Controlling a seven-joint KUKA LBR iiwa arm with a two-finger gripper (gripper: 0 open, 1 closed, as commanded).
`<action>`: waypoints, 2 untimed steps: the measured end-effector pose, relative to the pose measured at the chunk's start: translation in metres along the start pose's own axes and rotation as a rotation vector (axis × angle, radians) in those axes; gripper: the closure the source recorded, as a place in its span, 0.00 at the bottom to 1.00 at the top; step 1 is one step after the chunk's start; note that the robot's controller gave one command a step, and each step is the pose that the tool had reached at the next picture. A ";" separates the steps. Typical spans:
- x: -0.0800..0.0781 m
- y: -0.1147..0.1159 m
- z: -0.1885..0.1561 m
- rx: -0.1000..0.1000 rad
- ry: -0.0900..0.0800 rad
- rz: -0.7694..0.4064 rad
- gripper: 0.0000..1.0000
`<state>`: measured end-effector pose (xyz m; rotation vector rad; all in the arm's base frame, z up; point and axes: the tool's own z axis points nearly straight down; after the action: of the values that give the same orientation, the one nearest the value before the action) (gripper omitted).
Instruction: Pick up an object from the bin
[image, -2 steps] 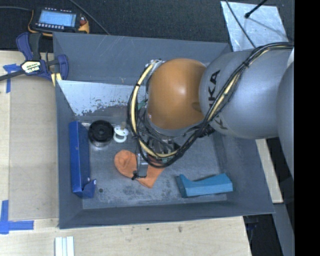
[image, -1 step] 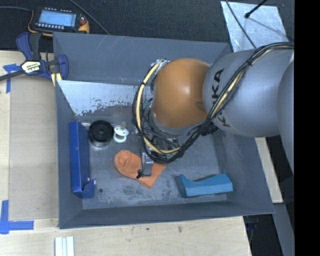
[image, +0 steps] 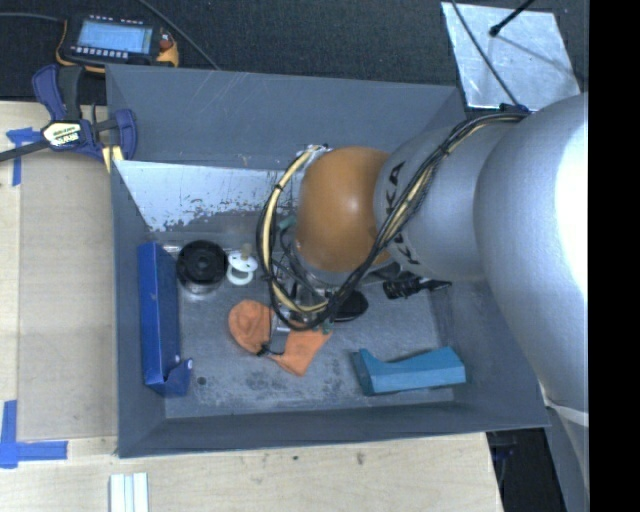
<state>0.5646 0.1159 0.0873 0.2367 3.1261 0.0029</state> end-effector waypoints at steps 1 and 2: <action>-0.007 -0.004 0.027 -0.005 -0.015 -0.040 1.00; -0.005 -0.005 0.025 -0.003 -0.009 -0.045 1.00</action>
Offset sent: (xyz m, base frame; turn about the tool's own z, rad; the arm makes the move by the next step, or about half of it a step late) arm 0.0000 0.0000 0.0000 0.0000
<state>0.5690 0.1107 0.0625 0.1653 3.1210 0.0062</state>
